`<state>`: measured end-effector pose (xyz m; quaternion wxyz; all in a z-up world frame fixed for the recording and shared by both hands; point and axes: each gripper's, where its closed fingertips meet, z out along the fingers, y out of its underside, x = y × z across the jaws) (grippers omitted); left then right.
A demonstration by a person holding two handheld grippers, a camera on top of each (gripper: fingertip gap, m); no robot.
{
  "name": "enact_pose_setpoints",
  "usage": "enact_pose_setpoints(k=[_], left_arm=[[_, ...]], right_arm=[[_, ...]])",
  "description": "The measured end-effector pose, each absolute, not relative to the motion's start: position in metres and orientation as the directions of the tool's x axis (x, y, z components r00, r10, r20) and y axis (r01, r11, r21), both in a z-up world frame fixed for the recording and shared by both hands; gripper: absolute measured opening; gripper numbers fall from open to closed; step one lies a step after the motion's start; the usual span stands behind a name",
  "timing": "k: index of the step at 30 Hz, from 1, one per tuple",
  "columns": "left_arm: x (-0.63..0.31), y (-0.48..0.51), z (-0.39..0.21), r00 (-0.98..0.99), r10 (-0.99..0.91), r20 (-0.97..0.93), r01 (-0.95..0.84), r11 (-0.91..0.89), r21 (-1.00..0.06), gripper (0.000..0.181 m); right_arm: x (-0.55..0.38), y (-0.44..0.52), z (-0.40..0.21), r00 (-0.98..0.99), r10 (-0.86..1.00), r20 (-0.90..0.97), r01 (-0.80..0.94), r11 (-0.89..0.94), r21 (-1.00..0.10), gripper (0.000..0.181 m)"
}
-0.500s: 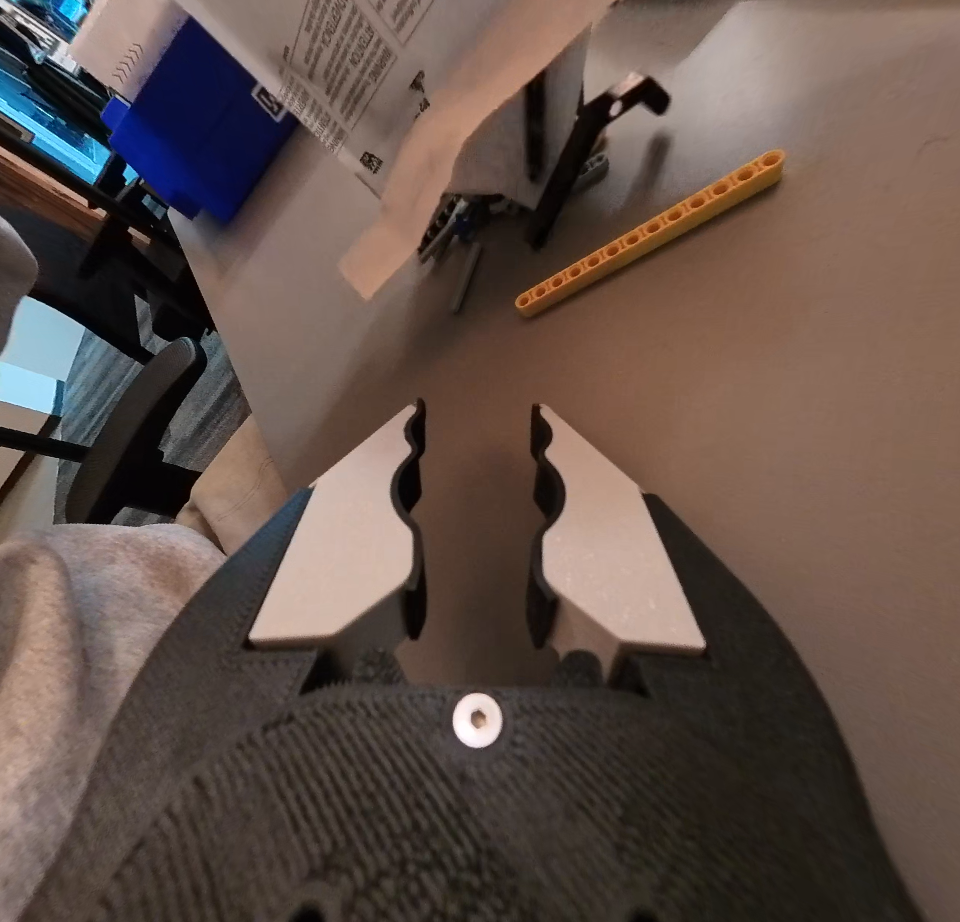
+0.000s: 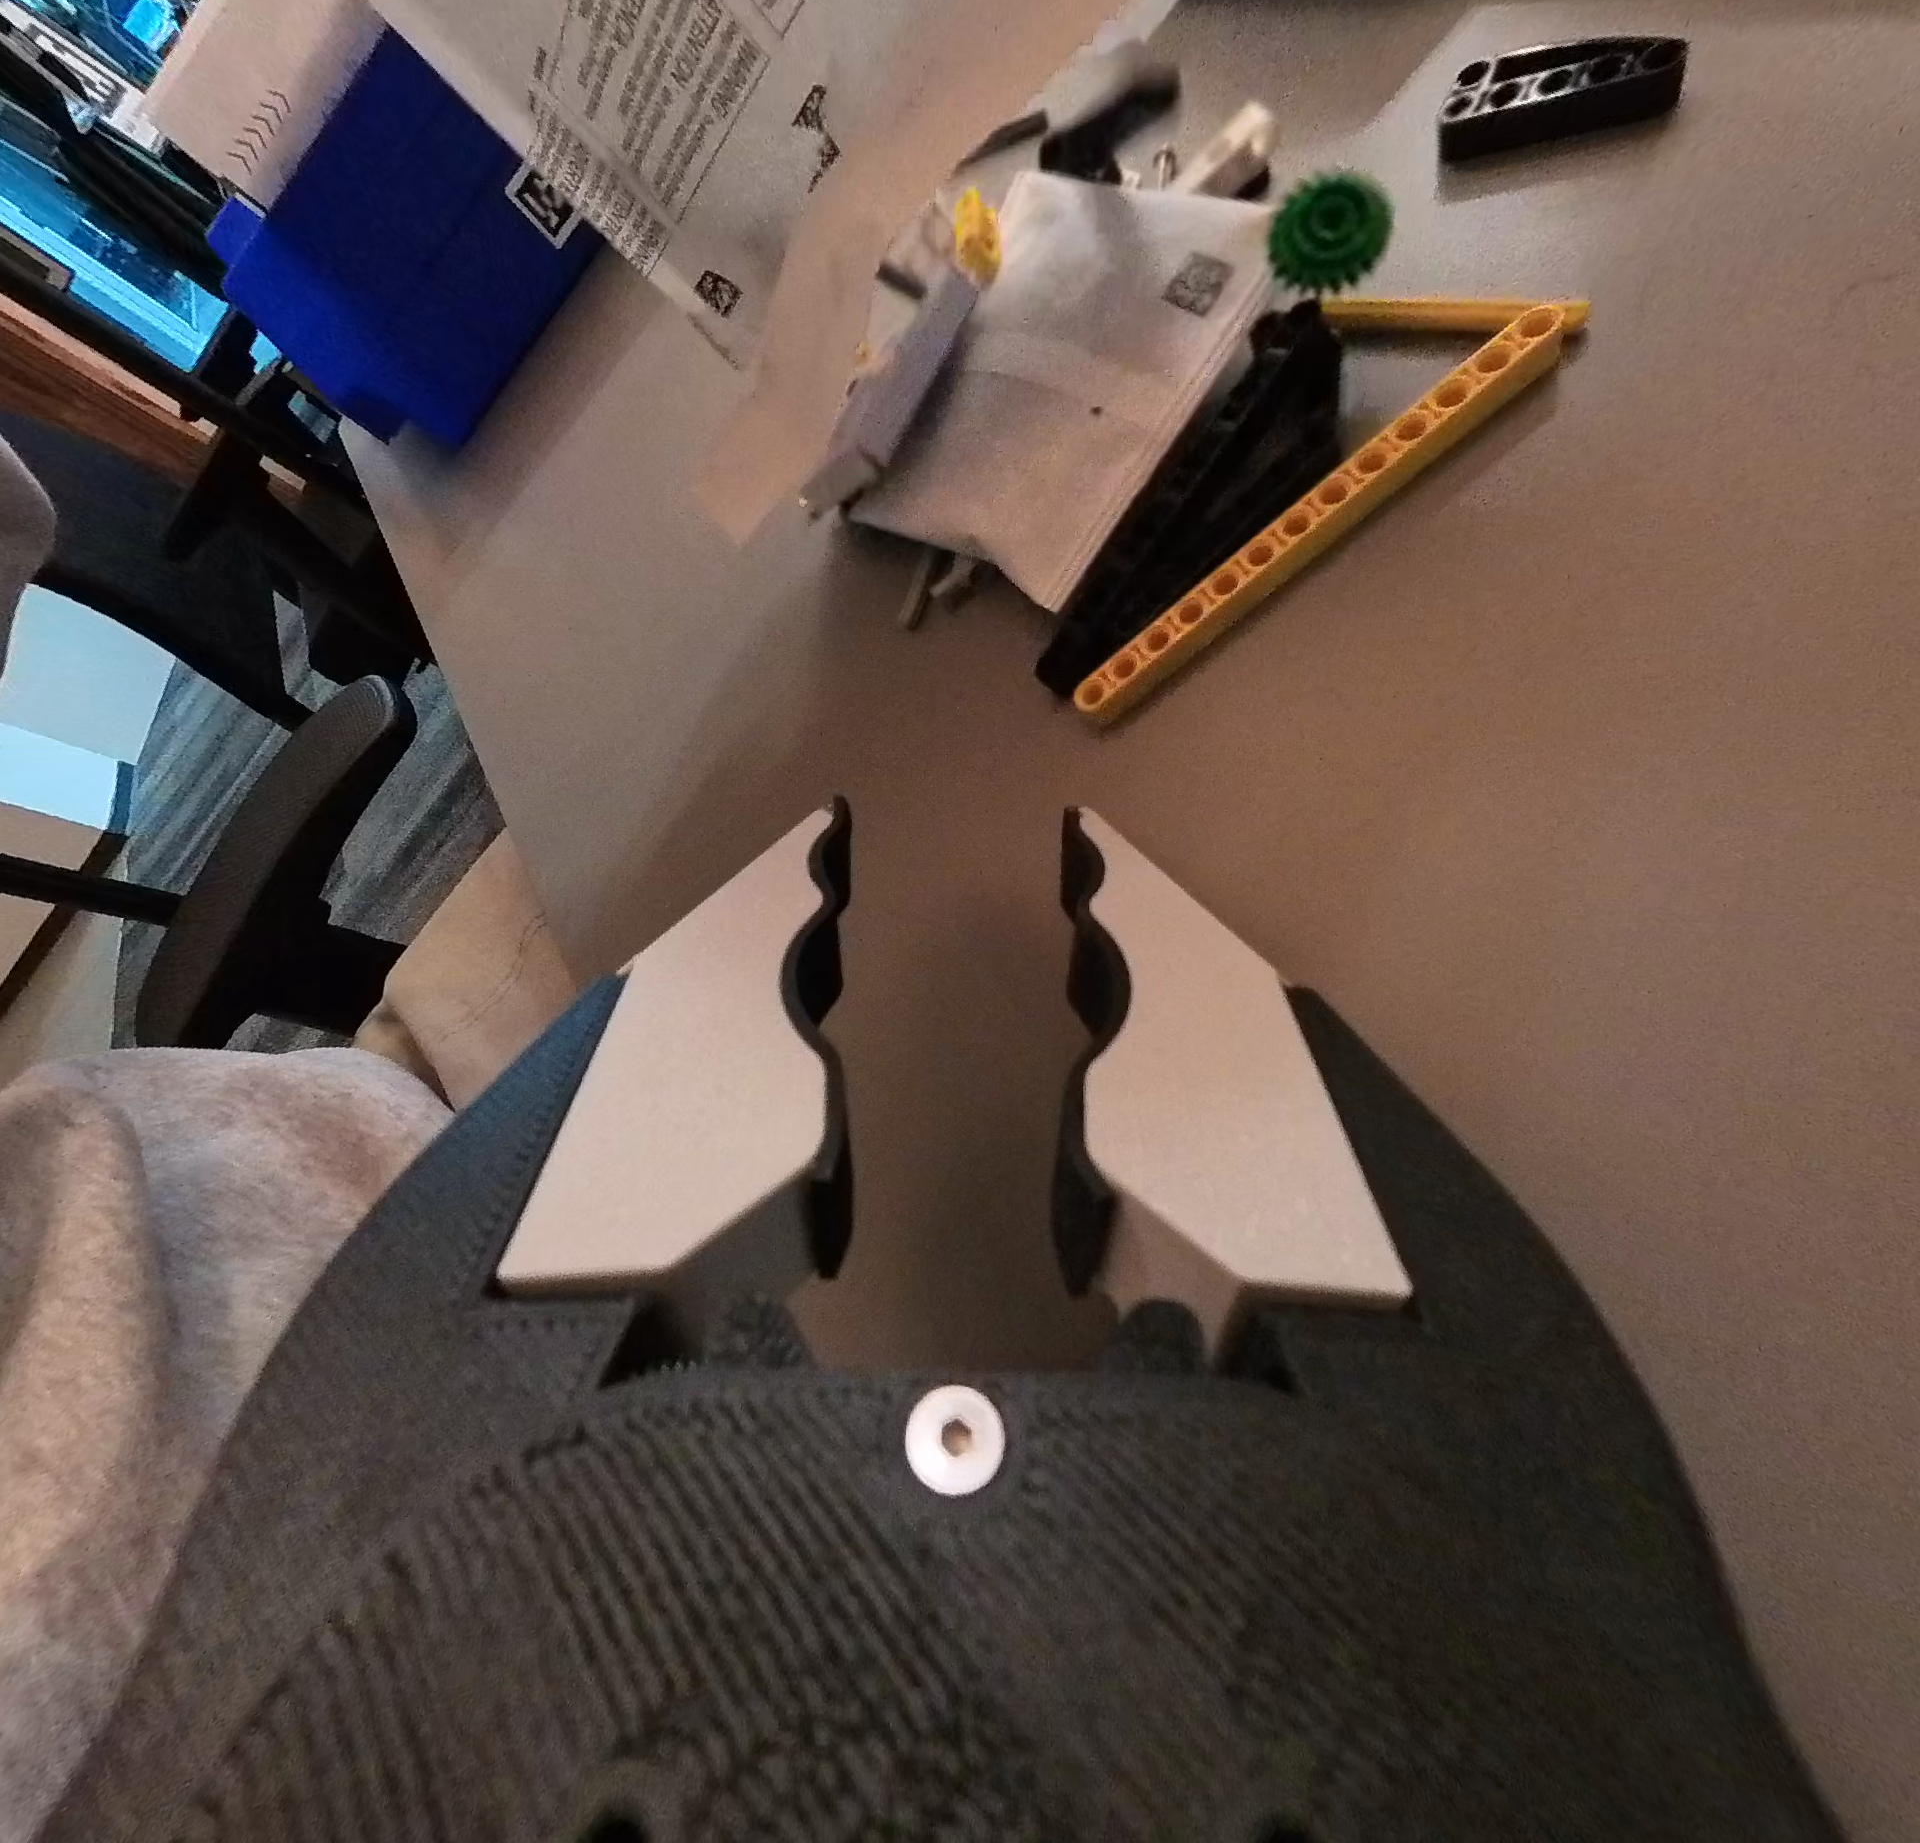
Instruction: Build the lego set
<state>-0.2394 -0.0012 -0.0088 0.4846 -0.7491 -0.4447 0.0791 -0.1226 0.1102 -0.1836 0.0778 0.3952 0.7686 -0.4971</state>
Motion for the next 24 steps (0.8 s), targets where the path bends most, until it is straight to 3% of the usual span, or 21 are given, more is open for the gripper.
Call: enact_pose_setpoints(k=[1,24], left_arm=[[-0.240,-0.002,-0.008,0.592,0.743,0.312,0.588,-0.133,-0.798,0.000],[-0.237,0.004,0.002,0.627,0.732,0.266,0.536,-0.157,-0.830,0.000]], right_arm=[[-0.123,0.110,-0.184,-0.675,0.530,-0.513,0.686,0.194,-0.702,0.039],[-0.123,0.111,-0.184,-0.674,0.529,-0.516,0.687,0.192,-0.701,0.039]])
